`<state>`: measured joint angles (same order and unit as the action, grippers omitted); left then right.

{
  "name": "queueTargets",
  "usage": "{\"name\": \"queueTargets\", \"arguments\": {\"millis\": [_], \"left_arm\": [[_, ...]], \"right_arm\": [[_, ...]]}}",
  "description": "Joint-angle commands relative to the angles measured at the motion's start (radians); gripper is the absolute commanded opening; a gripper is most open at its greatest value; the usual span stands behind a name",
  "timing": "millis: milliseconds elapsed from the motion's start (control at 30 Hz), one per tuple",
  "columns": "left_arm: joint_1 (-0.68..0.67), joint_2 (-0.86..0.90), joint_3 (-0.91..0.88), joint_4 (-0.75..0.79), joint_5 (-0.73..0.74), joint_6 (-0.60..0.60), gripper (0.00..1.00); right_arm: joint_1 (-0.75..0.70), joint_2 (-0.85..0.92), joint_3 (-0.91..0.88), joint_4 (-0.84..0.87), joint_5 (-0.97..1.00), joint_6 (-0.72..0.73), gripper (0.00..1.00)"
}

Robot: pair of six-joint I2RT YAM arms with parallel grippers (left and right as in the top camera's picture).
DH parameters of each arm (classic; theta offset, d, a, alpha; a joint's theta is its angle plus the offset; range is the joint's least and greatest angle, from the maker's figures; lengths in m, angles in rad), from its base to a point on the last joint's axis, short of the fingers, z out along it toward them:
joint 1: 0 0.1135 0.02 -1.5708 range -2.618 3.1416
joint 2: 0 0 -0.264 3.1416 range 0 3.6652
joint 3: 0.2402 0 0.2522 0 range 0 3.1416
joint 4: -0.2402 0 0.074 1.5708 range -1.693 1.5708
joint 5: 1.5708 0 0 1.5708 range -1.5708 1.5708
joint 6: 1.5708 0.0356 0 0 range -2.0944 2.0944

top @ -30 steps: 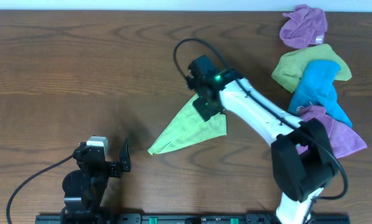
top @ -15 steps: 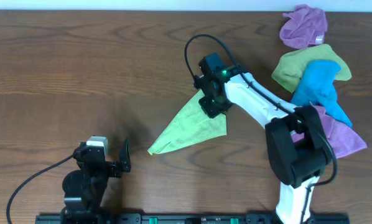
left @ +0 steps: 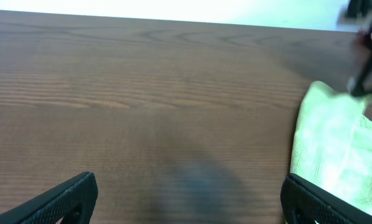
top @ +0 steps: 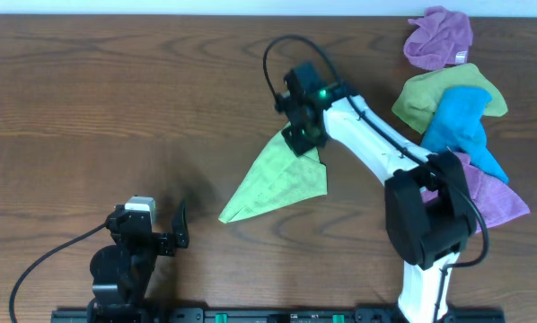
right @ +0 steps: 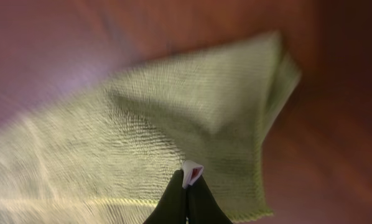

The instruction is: Fold the cloth

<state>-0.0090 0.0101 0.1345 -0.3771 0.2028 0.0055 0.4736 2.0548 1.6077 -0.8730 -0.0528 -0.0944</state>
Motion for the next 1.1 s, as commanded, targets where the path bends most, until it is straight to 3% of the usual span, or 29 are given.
{"name": "queueTargets", "arguments": {"millis": [0, 467, 567, 600, 633, 767, 833, 967, 1067], "left_arm": [[-0.003, -0.006, -0.021, -0.004, 0.003, 0.017, 0.95], [-0.003, -0.006, -0.021, -0.003, 0.003, 0.017, 0.95], [-0.003, -0.006, -0.021, -0.003, 0.003, 0.017, 0.95], [-0.003, -0.006, -0.021, -0.003, 0.003, 0.017, 0.95], [-0.003, -0.006, -0.021, -0.003, 0.003, 0.017, 0.95], [-0.003, -0.006, -0.021, -0.004, 0.003, 0.017, 0.95], [-0.003, -0.006, -0.021, -0.004, 0.003, 0.017, 0.95], [-0.003, -0.006, -0.021, -0.004, 0.003, 0.017, 0.95], [-0.003, -0.006, -0.021, -0.004, 0.003, 0.017, 0.95]], "right_arm": [[0.011, -0.001, 0.073, 0.023, 0.0, 0.012, 0.01], [0.143, 0.12, 0.086, 0.35, -0.195, 0.012, 0.04], [0.158, 0.145, 0.086, 0.348, -0.244, 0.011, 0.31], [0.158, 0.144, 0.087, 0.345, -0.243, 0.011, 0.45], [0.156, 0.14, 0.088, 0.341, -0.241, 0.011, 0.7], [0.124, 0.126, 0.095, 0.301, -0.24, 0.012, 0.8], [0.109, 0.124, 0.095, 0.28, -0.24, 0.011, 0.77], [0.076, 0.122, 0.095, 0.196, -0.232, 0.041, 0.57], [0.07, 0.122, 0.095, 0.142, -0.174, 0.04, 0.53]]}}
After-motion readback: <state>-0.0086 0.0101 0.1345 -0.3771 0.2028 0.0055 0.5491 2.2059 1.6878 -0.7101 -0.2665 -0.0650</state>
